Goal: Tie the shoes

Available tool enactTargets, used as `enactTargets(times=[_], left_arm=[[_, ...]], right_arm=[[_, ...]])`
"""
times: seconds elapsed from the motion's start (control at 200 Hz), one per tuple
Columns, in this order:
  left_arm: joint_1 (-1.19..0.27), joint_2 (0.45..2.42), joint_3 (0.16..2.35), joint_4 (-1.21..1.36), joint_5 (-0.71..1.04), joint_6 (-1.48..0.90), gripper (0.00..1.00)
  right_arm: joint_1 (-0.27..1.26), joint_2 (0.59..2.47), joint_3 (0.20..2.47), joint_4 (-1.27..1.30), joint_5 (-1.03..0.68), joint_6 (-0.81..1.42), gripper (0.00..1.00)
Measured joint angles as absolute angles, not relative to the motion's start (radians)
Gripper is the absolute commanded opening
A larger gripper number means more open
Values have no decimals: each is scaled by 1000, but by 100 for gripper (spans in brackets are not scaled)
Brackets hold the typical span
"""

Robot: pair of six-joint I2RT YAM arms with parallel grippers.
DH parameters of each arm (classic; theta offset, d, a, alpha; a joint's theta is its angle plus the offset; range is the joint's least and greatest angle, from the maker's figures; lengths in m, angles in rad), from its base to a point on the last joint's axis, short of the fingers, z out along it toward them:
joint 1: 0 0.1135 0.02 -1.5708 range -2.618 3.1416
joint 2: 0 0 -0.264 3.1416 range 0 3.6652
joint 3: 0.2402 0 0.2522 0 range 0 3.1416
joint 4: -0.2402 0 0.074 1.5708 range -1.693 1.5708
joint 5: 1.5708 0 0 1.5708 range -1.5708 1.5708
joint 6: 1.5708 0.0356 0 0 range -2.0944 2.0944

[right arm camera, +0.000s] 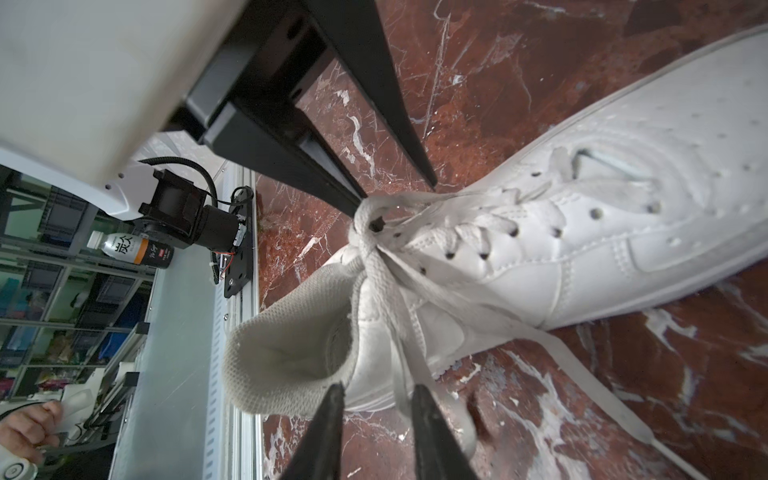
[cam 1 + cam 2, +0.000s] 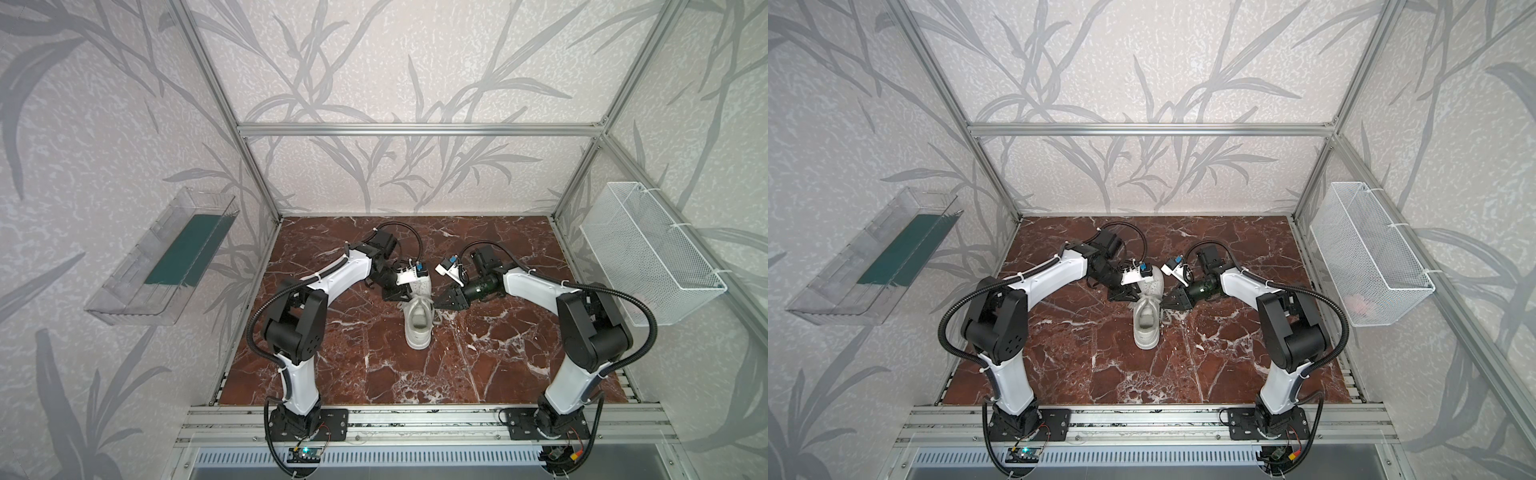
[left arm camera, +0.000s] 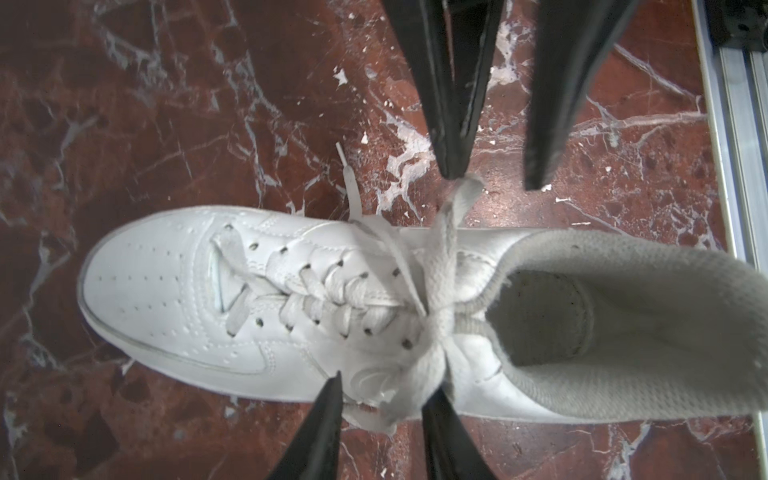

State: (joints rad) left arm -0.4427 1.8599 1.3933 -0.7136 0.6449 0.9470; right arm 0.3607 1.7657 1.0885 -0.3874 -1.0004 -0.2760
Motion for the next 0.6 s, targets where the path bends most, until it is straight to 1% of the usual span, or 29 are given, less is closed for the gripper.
enactTargets(times=[0.085, 0.195, 0.325, 0.46, 0.6], left_arm=[[-434, 1830, 1367, -685, 643, 920, 46], [-427, 1777, 1344, -656, 633, 889, 51], [-412, 1714, 1302, -627, 628, 860, 52], [-396, 1656, 1218, -596, 631, 830, 42], [-386, 1615, 1106, -545, 647, 788, 36]], right_arm=[[357, 1750, 1085, -389, -987, -273, 42], [351, 1715, 1068, -392, -960, -261, 44], [345, 1666, 1051, -393, -920, -249, 44], [343, 1634, 1049, -393, -882, -232, 44], [341, 1609, 1050, -393, -863, -215, 44]])
